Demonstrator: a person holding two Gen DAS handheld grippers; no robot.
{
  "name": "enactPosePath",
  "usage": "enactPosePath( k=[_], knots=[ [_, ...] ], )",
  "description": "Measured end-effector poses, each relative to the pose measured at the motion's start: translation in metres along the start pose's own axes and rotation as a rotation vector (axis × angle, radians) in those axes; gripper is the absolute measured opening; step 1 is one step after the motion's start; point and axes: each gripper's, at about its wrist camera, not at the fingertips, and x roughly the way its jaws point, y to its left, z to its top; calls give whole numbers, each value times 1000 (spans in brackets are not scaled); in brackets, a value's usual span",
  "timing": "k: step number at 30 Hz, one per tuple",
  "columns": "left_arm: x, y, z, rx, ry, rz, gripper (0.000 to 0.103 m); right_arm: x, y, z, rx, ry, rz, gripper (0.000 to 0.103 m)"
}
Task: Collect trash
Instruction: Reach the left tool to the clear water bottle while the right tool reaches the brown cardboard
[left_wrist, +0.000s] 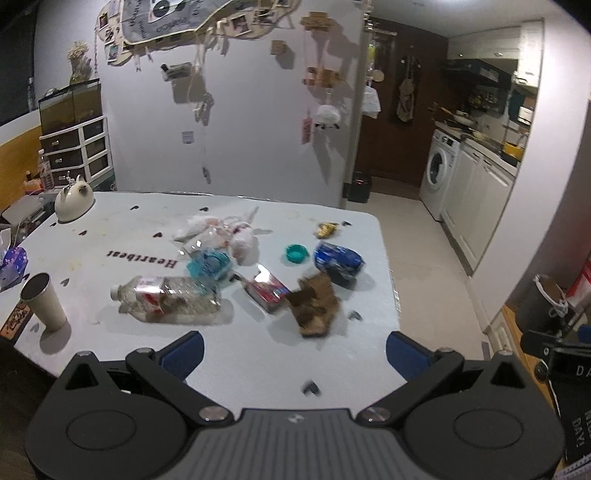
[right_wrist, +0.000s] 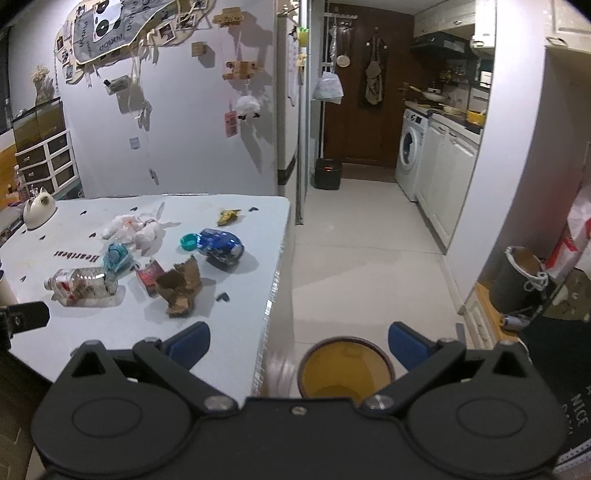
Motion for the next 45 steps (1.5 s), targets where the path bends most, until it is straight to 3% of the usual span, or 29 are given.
enactPosePath(
  k=[13, 20, 25, 29, 36, 42, 45],
  knots=[
    [103, 111, 92, -21, 8, 24, 103, 98, 98, 75, 41, 5, 2, 103],
    [177, 177, 117, -177, 77, 72, 103, 161, 143, 98, 43, 23, 2, 103],
    [231, 212, 118, -320, 182, 129, 103, 205, 168, 100, 1, 49, 27, 103],
    [272, 230, 107, -420, 324, 194, 103, 240, 185, 92, -60, 51, 45, 103],
    [309, 245, 82, -603, 518, 250, 103, 290, 198, 68, -136, 174, 34, 103],
    [333, 250, 64, -785, 608, 336, 103, 311, 198, 57, -137, 227, 41, 103],
    [340, 252, 61, -873, 589, 348, 103, 318, 199, 54, -162, 248, 63, 103]
  ],
)
